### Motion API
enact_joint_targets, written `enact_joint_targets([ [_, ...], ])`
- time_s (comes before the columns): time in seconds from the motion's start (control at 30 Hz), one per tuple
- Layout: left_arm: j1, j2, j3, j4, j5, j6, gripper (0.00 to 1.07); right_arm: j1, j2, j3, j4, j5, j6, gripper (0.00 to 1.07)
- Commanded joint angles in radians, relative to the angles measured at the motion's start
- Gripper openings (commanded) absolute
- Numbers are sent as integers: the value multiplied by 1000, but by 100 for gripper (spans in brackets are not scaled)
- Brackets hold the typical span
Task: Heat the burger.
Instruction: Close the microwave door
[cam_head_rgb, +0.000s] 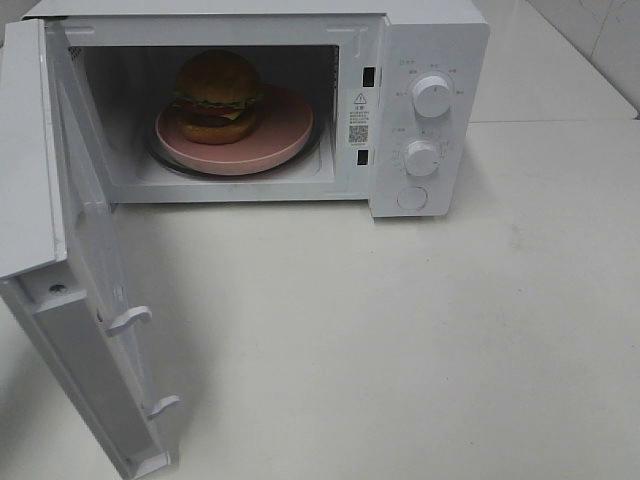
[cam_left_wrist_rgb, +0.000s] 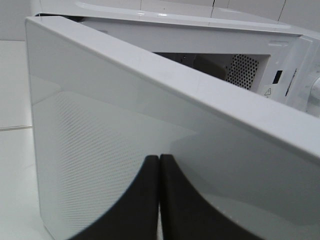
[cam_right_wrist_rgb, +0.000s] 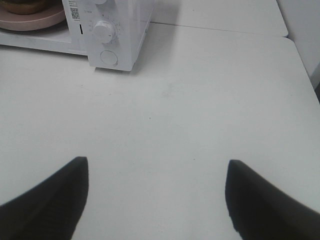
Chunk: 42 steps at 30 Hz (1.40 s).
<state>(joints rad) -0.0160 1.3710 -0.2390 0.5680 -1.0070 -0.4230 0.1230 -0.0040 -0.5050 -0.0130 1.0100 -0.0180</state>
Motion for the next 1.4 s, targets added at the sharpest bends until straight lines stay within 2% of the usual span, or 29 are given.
enact_joint_targets([
  [0.03,-35,41,-33,-16,-31,-12,0,-6,-27,3,-1,-15,-2,74],
  [0.13,-54,49,-38,-19,-31,-1,0,-6,-27,3,-1,-15,-2,74],
  [0.2,-114,80,-47,-69,-29,57,0,-6,-27,3,-1,-15,-2,74],
  [0.23,-114,80,-47,-69,-29,57,0,-6,-27,3,-1,-15,-2,74],
  [0.3,-192,110,-47,-201,-33,114,0,-6,-27,3,-1,-15,-2,74],
  [0.47,-272,136,-73,-285,-29,144,0,-6,-27,3,-1,-15,-2,74],
  [0.57,-345,173,-131,-339,-24,148,0,-6,-27,3,-1,-15,-2,74],
  [0.6,-345,173,-131,-339,-24,148,0,-6,-27,3,-1,-15,-2,74],
  [0.67,-403,202,-175,-401,-23,150,0,-6,-27,3,-1,-15,-2,74],
  [0.7,-403,202,-175,-401,-23,150,0,-6,-27,3,-1,-15,-2,74],
  [0.77,-460,243,-221,-459,-21,178,0,-6,-27,3,-1,-15,-2,74],
  [0.8,-460,243,-221,-459,-21,178,0,-6,-27,3,-1,-15,-2,74],
  [0.83,-495,270,-251,-494,-9,201,0,-6,-27,3,-1,-15,-2,74],
  [0.93,-541,309,-299,-546,4,222,0,-6,-27,3,-1,-15,-2,74],
  [1.27,-638,427,-448,-660,7,230,0,-6,-27,3,-1,-15,-2,74],
  [1.33,-654,451,-483,-692,11,241,0,-6,-27,3,-1,-15,-2,74],
  [1.4,-681,480,-540,-751,23,294,0,-6,-27,3,-1,-15,-2,74],
])
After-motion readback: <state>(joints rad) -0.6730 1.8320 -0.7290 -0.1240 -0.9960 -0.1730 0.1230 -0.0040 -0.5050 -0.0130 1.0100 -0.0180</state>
